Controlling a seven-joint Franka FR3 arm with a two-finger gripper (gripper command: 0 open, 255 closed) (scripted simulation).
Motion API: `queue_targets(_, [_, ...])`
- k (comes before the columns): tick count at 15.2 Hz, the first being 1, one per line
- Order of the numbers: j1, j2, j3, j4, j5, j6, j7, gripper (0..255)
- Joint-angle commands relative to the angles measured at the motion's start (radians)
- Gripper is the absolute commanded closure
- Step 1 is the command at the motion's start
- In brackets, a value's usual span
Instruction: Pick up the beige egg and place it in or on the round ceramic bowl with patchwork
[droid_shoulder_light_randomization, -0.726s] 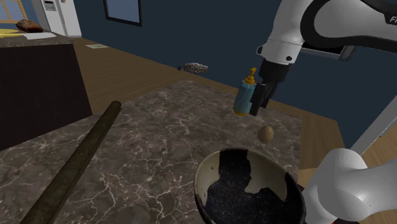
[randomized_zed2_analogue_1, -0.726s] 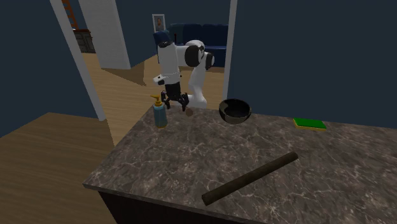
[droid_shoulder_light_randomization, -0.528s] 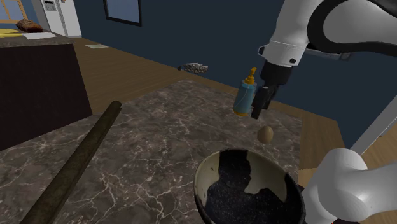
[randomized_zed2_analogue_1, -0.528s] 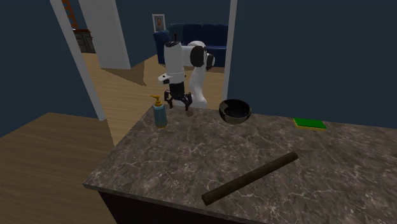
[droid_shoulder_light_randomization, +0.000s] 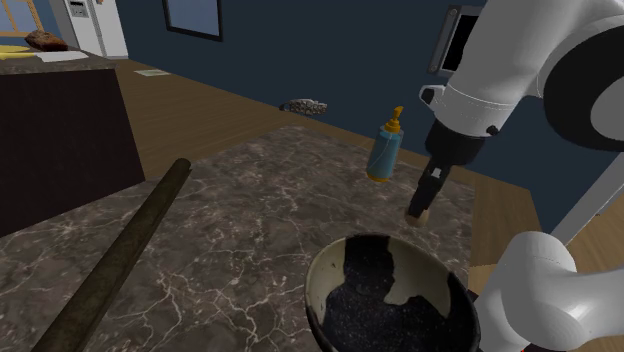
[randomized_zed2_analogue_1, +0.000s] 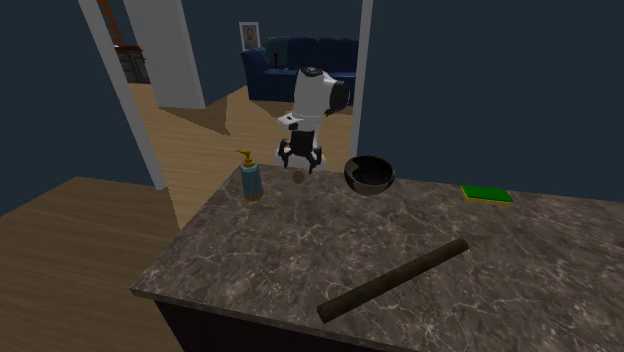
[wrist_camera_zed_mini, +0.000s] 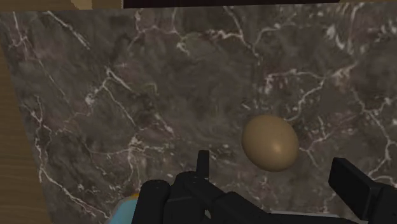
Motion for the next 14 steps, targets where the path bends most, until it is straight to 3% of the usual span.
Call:
queue_targets(1, [0.003, -0.01, 0.005, -0.032, 0.002, 0.022, 0.001, 0])
queue_targets(4, [0.007, -0.025, 0.008, -0.088, 0.007, 0.063, -0.001, 0])
queue_targets(12, [0.007, -0.025, 0.008, -0.087, 0.007, 0.063, -0.001, 0])
queue_targets(13, [0.007, -0.025, 0.008, -0.087, 0.007, 0.063, -0.001, 255])
queue_targets(14, [0.007, -0.025, 0.008, -0.087, 0.007, 0.063, -0.001, 255])
